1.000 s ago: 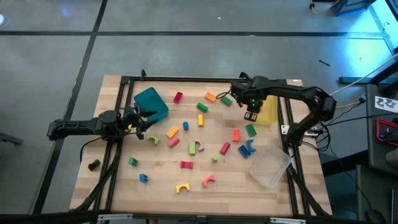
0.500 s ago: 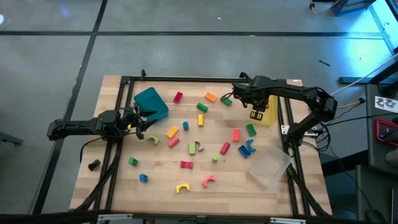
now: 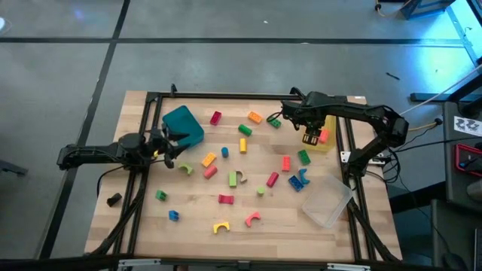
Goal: Sort blocks by size
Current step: Put the light green arch block into the blue bin
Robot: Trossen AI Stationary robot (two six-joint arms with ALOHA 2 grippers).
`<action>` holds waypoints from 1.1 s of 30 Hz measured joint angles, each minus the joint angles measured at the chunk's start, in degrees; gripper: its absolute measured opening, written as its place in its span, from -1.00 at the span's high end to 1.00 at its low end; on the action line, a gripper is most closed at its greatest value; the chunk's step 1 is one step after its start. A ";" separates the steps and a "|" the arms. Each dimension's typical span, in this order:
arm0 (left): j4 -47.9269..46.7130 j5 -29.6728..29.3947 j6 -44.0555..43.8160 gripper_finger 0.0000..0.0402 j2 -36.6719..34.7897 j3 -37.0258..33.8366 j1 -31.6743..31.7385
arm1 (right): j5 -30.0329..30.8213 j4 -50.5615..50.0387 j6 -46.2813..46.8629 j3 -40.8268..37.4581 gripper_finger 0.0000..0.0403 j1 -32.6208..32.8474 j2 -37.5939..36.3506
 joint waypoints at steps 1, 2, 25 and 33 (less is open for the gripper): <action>0.89 0.41 0.72 0.03 0.03 0.07 -0.19 | 0.00 -0.01 -0.04 -0.01 0.13 0.00 0.00; 1.36 0.96 1.65 0.03 0.26 0.30 -0.54 | -0.01 0.00 -0.05 -0.02 0.13 0.00 0.00; -47.61 2.09 7.00 0.03 54.02 44.35 -10.08 | -16.58 15.69 -8.51 6.75 0.15 0.07 -0.33; -63.94 7.94 4.60 0.03 60.69 47.22 -10.06 | -22.58 22.13 -9.22 6.75 0.15 0.07 -0.35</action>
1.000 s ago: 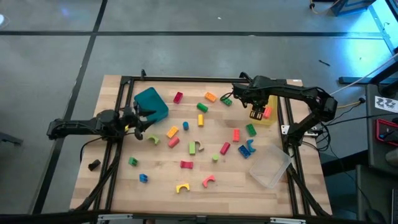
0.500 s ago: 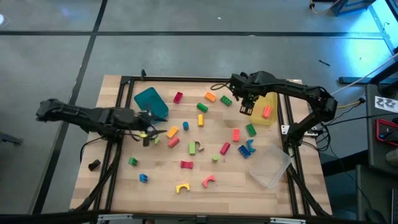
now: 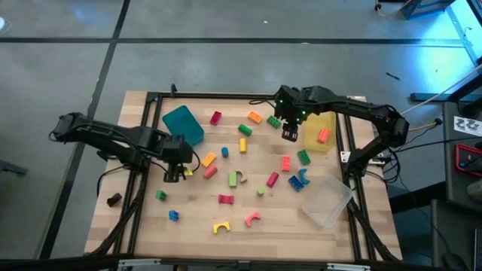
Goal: Sort blocks by size
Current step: Put the light green arch block into the blue bin
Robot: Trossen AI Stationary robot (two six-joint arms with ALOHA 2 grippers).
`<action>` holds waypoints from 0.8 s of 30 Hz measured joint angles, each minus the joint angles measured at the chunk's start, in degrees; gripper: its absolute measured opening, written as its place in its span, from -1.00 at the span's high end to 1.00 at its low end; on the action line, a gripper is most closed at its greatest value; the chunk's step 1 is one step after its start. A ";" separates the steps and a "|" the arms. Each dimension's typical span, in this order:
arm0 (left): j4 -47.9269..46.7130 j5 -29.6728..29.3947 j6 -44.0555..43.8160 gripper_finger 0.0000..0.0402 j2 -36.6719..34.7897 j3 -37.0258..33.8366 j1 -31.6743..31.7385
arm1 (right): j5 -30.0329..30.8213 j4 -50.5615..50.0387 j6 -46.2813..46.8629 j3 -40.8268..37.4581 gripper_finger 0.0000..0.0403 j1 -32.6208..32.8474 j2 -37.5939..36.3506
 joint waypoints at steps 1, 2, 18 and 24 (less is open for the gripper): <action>-0.34 0.72 -0.07 0.03 0.53 -0.50 -0.01 | -1.09 0.89 -0.03 0.00 0.15 0.00 0.00; -0.40 1.26 0.05 0.03 1.00 -1.13 -0.02 | -2.31 1.82 -0.09 0.00 0.15 0.00 -0.02; 2.02 0.51 3.99 0.03 12.41 -4.58 0.02 | -14.49 13.48 -0.13 0.00 0.15 0.01 -0.04; 3.27 -1.53 3.85 0.03 17.34 -4.58 0.02 | -15.55 15.33 -0.12 0.00 0.15 0.02 -0.04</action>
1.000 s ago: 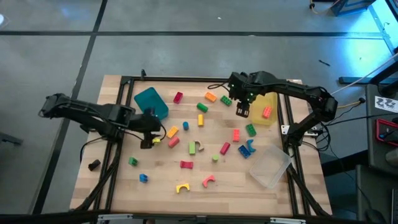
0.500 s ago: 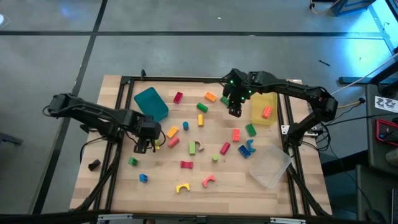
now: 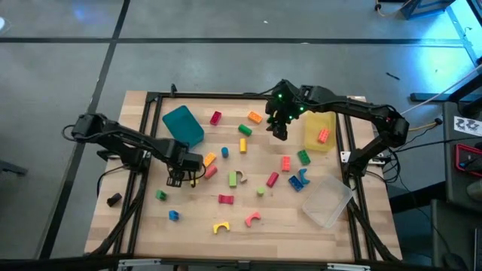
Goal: Sort blocks by size
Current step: Put the light green arch block into the blue bin
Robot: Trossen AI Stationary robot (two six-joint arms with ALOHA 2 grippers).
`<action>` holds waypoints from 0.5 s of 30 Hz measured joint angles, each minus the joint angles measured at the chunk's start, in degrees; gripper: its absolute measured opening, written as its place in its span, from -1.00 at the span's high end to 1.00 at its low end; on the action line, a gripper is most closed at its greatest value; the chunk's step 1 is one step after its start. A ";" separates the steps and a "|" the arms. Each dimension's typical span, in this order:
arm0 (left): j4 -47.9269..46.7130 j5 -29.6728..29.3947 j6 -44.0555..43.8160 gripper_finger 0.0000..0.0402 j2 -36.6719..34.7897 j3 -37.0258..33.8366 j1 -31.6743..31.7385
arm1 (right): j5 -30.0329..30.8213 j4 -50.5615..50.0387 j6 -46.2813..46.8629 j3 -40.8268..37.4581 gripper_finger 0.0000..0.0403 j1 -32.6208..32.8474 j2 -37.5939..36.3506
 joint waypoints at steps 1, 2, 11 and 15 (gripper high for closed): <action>0.27 -0.26 0.06 0.03 0.72 0.00 0.00 | -0.01 -0.04 -0.01 0.00 0.15 0.00 0.00; 0.29 -0.43 0.04 0.03 1.35 0.00 0.07 | 0.01 -0.04 -0.01 0.00 0.15 0.00 0.00; 0.19 -0.69 -0.03 0.03 5.44 0.00 0.09 | -0.01 -0.10 0.00 -0.02 0.15 0.00 0.00; 0.16 -0.71 -0.02 0.13 6.98 0.00 0.09 | -0.01 -0.11 0.00 -0.02 0.15 0.00 0.00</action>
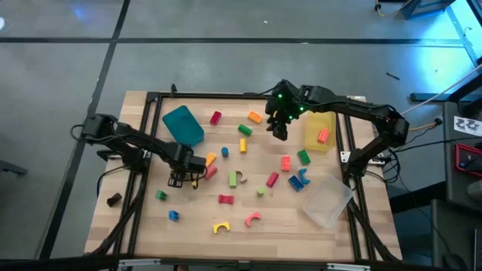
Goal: Sort blocks by size
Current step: Put the light green arch block into the blue bin
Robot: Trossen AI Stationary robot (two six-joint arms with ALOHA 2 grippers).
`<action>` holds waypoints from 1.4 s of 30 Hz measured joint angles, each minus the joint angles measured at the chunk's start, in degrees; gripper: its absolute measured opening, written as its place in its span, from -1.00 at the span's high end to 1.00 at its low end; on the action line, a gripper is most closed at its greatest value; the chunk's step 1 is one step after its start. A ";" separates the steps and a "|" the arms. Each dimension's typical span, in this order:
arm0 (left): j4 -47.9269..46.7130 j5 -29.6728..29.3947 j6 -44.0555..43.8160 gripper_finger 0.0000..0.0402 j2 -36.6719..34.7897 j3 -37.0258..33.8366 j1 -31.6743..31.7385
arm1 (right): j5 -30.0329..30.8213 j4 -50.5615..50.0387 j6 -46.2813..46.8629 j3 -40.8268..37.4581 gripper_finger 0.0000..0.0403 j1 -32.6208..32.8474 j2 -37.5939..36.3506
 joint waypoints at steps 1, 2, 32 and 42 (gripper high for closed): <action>0.00 0.00 0.02 0.18 0.42 0.00 0.00 | 0.00 -0.02 0.01 0.00 0.15 0.00 0.00; 0.00 0.00 0.01 0.24 0.76 0.01 0.00 | 0.00 -0.02 0.01 0.00 0.15 0.00 0.00; -26.05 -20.46 -5.68 0.41 -0.16 23.92 6.69 | -3.05 7.25 -5.96 -0.02 0.15 6.00 3.33; -22.37 -22.07 -11.23 0.30 -0.70 19.23 20.86 | -2.49 8.35 -5.96 -0.07 0.15 14.74 6.99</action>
